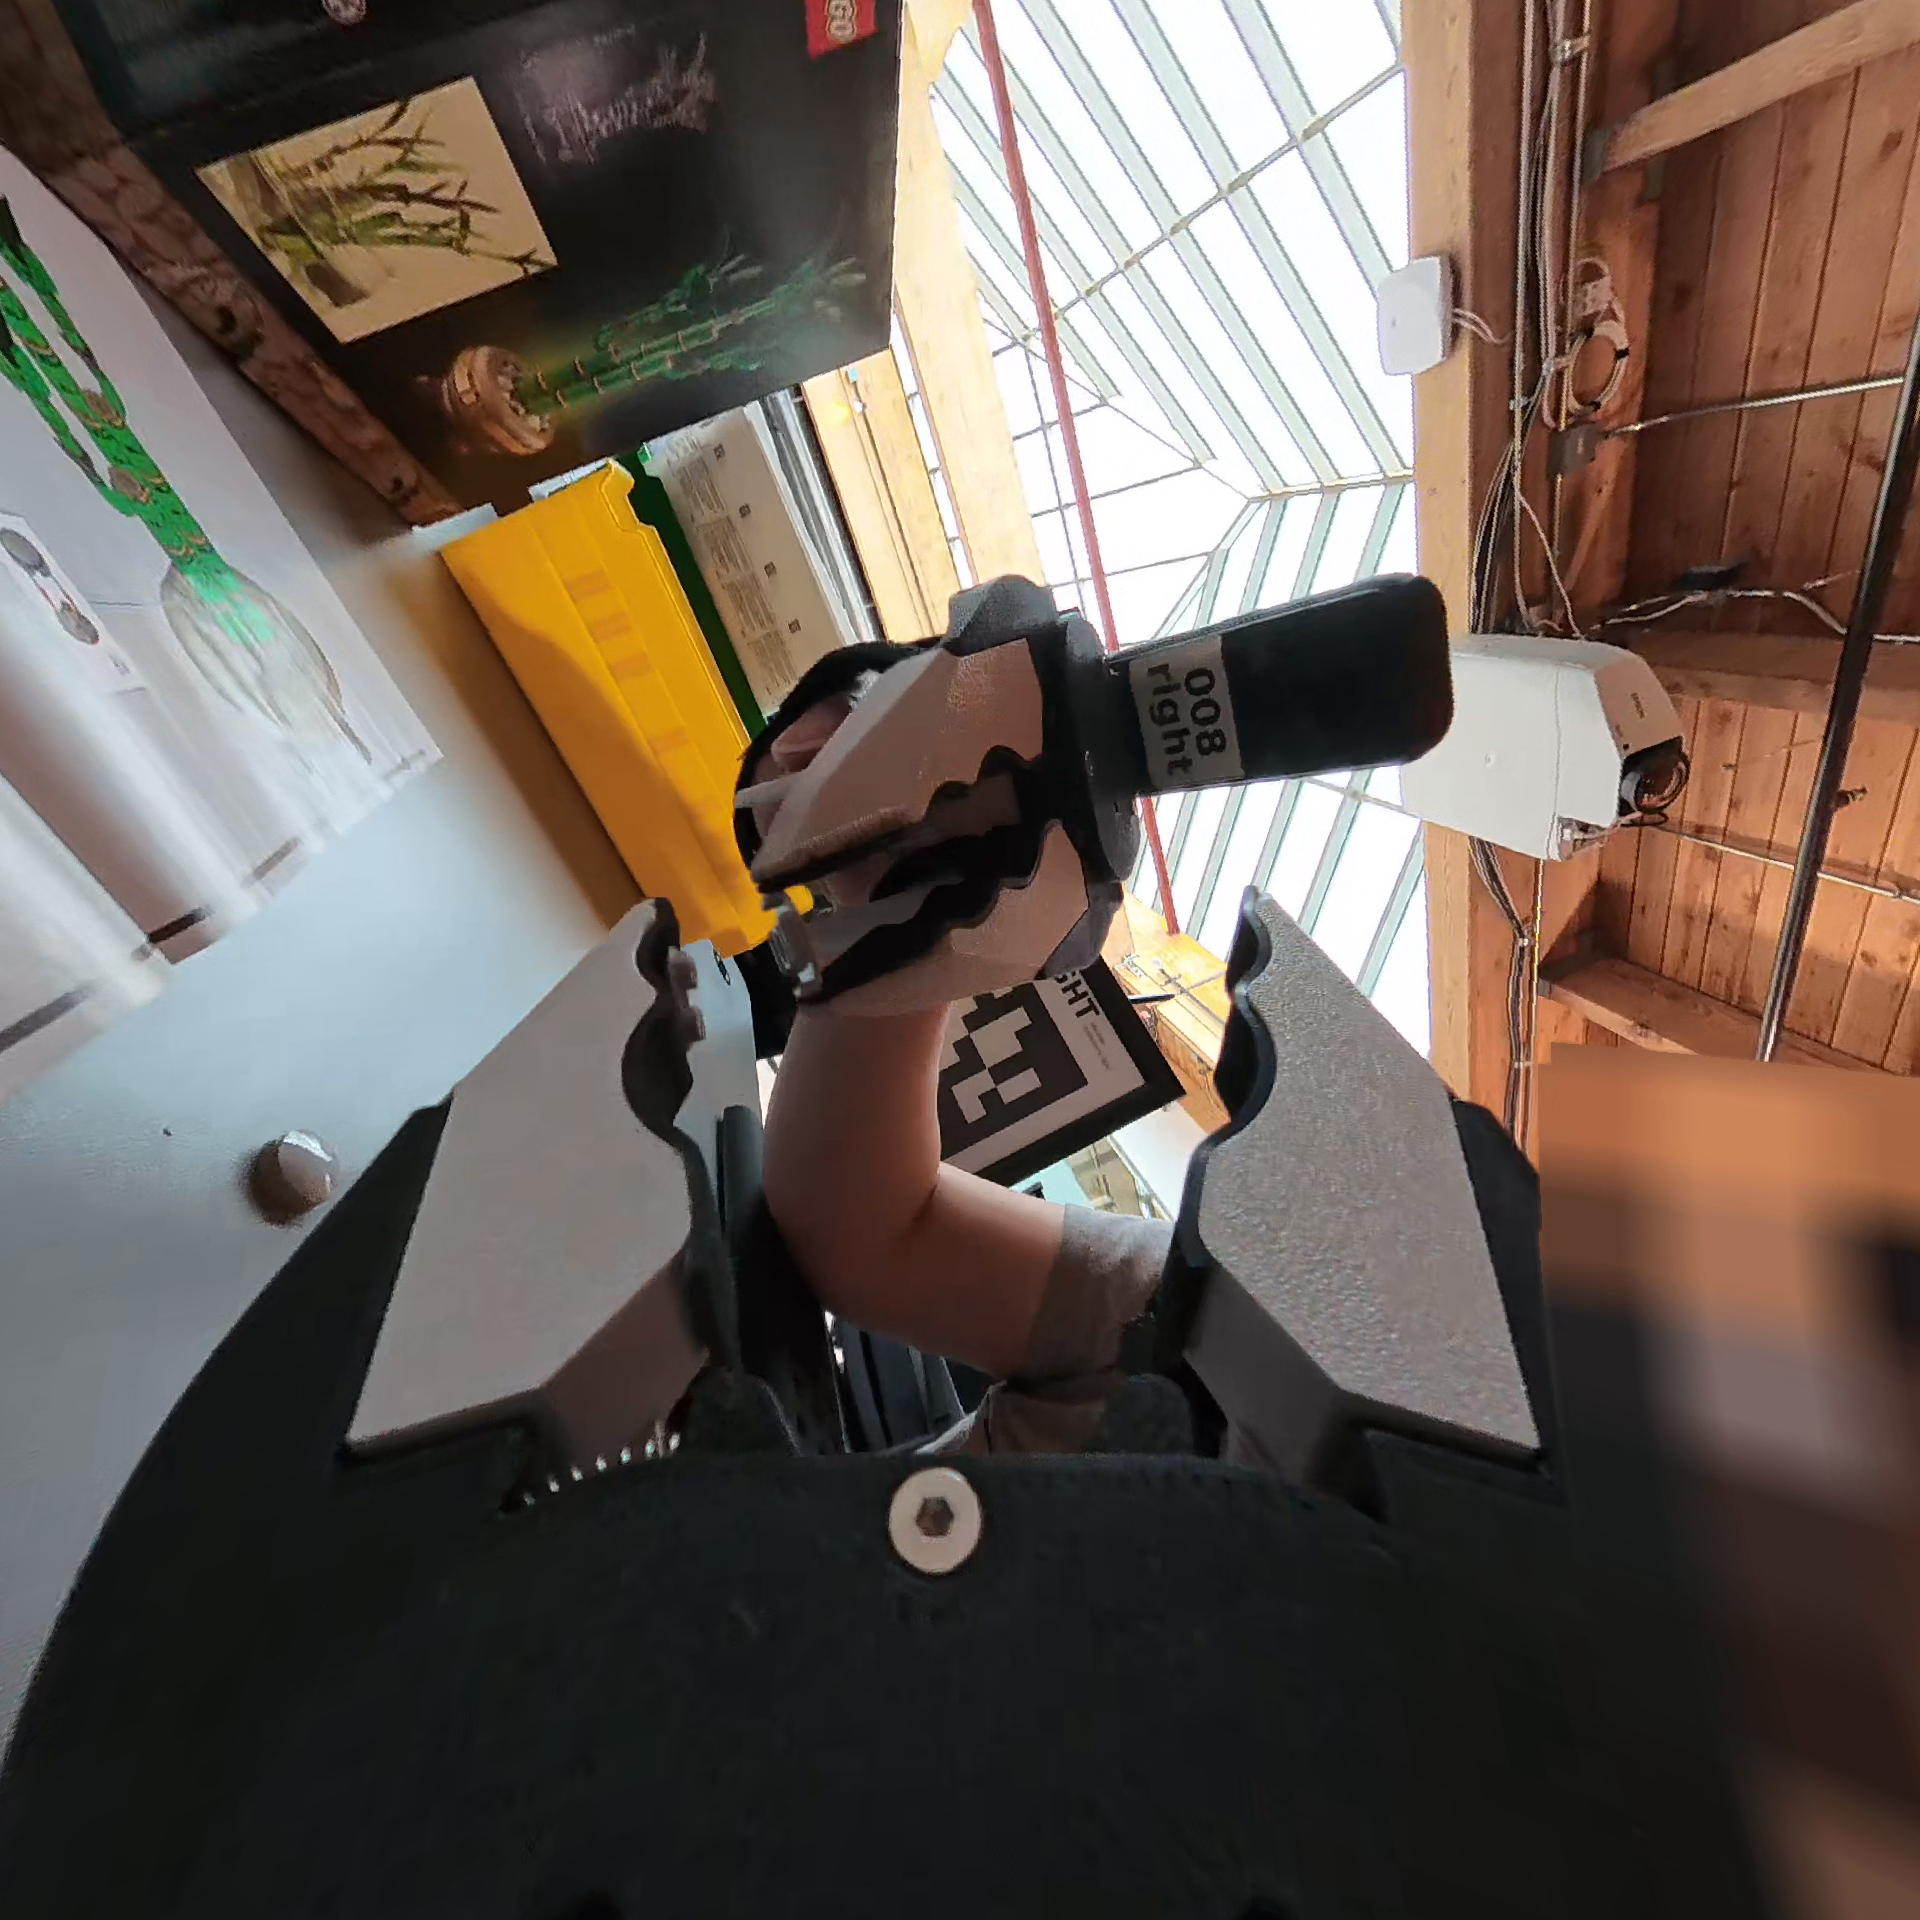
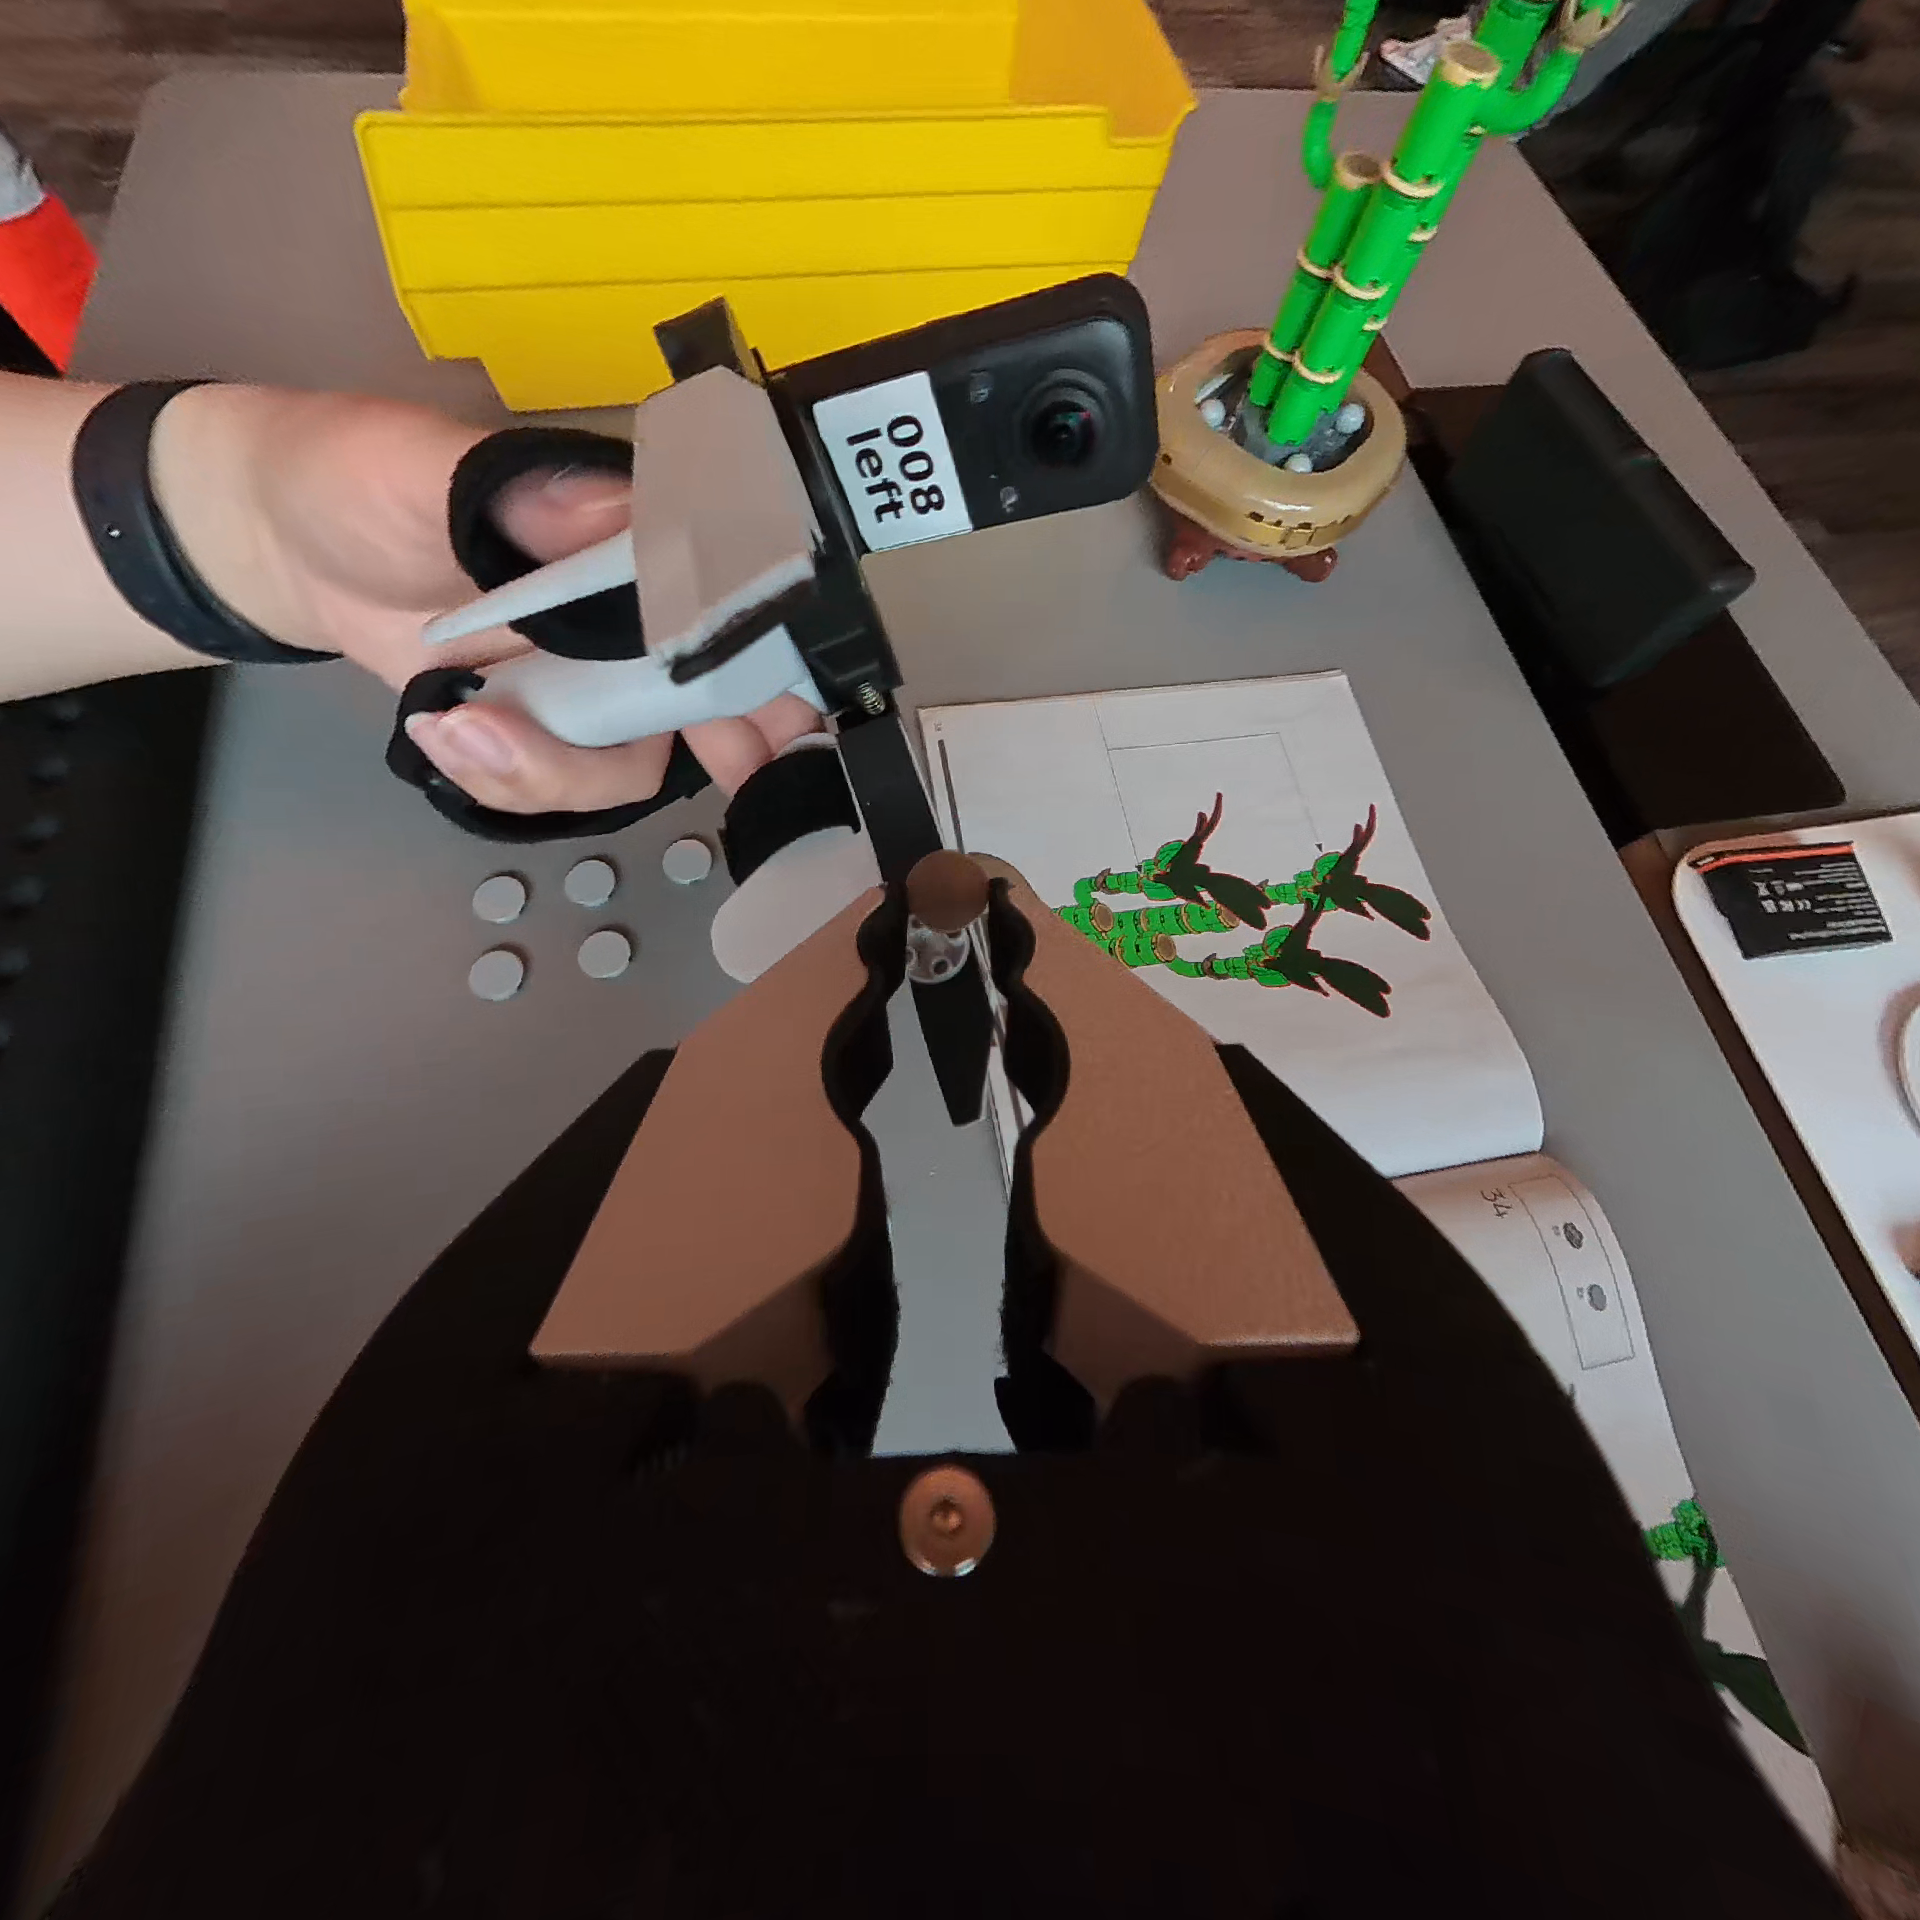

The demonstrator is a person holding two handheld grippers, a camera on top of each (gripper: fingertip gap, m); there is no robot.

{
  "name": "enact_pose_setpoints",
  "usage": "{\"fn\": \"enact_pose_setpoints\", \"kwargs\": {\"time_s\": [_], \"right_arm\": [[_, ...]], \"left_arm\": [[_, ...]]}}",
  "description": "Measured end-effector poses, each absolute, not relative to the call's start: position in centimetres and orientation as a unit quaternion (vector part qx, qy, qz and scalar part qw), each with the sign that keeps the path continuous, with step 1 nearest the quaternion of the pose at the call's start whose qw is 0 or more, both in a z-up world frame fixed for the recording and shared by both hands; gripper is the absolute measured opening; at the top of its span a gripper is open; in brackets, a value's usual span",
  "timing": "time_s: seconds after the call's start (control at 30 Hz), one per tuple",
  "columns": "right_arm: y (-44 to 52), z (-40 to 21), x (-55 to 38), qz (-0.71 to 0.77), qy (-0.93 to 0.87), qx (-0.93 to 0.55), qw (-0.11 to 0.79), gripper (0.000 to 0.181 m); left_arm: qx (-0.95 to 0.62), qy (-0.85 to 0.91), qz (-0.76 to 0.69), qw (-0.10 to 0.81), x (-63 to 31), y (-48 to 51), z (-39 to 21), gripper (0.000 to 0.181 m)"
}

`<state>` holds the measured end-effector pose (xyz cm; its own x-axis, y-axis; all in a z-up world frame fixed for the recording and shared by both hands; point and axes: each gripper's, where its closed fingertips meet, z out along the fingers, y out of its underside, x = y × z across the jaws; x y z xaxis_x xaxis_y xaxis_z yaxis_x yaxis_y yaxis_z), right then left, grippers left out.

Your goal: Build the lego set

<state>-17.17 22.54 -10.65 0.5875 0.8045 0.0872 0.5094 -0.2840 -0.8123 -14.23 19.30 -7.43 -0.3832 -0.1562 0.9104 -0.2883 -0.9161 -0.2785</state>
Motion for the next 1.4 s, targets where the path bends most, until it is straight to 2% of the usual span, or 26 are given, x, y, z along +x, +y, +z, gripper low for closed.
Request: {"fn": "enact_pose_setpoints", "kwargs": {"time_s": [0.77,1.4], "right_arm": [[23.6,-12.6,-17.0,0.048,-0.424,-0.813,0.396,0.015],[23.7,-13.6,-17.2,0.041,-0.432,-0.816,0.383,0.016]], "left_arm": [[0.568,-0.147,0.809,0.014,-14.4,21.4,-7.7,0.106],[0.582,-0.165,0.796,0.005,-14.1,21.1,-8.1,0.112]]}}
